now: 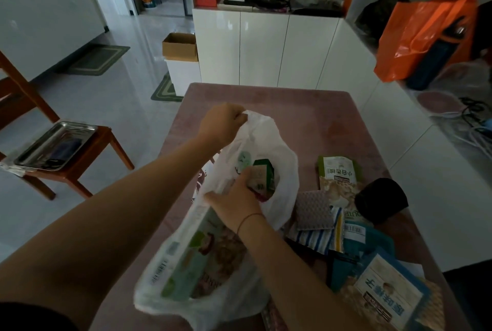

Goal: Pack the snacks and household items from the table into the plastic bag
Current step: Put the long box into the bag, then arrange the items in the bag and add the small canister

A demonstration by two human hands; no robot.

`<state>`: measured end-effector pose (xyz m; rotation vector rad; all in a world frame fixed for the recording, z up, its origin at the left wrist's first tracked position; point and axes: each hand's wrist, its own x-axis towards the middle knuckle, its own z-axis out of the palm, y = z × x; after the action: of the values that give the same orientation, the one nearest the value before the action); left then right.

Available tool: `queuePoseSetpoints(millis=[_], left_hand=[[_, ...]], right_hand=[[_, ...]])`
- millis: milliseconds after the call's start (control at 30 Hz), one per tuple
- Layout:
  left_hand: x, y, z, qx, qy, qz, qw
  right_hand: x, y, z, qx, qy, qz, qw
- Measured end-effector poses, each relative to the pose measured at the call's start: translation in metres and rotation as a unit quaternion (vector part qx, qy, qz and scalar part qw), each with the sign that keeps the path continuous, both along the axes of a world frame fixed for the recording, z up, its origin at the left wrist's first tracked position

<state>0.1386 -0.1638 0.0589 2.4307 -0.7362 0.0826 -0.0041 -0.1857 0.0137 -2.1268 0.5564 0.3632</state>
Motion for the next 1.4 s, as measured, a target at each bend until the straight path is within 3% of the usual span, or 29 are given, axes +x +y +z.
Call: queuePoseSetpoints(millis=[67, 233, 300, 400, 500, 600, 667, 733, 900, 1033, 1267, 1400], left_hand=[[-0.002, -0.004, 0.002, 0.006, -0.001, -0.012, 1.0], [-0.003, 0.005, -0.003, 0.039, -0.009, -0.027, 0.999], [-0.007, 0.014, -0.007, 0.033, 0.02, -0.022, 0.999], [-0.021, 0.034, -0.02, -0.043, 0.146, 0.015, 0.988], [-0.047, 0.069, -0.057, -0.075, 0.261, 0.07, 0.96], [-0.073, 0.101, -0.099, 0.001, 0.478, 0.076, 0.875], [-0.083, 0.109, -0.107, 0.008, 0.535, 0.076, 0.842], [-0.088, 0.11, -0.104, -0.013, 0.522, 0.078, 0.85], [-0.101, 0.108, -0.094, 0.026, 0.38, 0.07, 0.922], [-0.112, 0.105, -0.08, 0.026, 0.29, 0.087, 0.953], [-0.134, 0.132, -0.052, -0.008, 0.317, 0.146, 0.937], [-0.146, 0.138, -0.041, -0.016, 0.36, 0.188, 0.914]], right_hand=[[0.001, 0.011, -0.009, 0.02, -0.031, 0.004, 0.999], [-0.006, 0.006, -0.029, -0.176, -0.077, 0.044, 0.98], [-0.005, -0.007, -0.031, -0.154, -0.077, 0.056, 0.983], [-0.005, -0.027, -0.026, -0.095, -0.086, 0.047, 0.991], [0.0, -0.027, -0.023, -0.11, -0.071, 0.023, 0.991], [0.005, -0.013, -0.023, -0.15, -0.053, 0.01, 0.987], [0.008, -0.005, -0.025, -0.174, -0.048, 0.003, 0.984], [0.012, -0.003, -0.027, -0.184, -0.052, -0.01, 0.981], [0.023, -0.016, -0.028, -0.12, -0.064, -0.038, 0.99], [0.026, -0.034, -0.015, -0.1, -0.074, -0.021, 0.992], [0.029, -0.066, -0.008, 0.007, -0.046, -0.009, 0.999], [0.027, -0.054, -0.016, -0.056, -0.066, -0.035, 0.996]])
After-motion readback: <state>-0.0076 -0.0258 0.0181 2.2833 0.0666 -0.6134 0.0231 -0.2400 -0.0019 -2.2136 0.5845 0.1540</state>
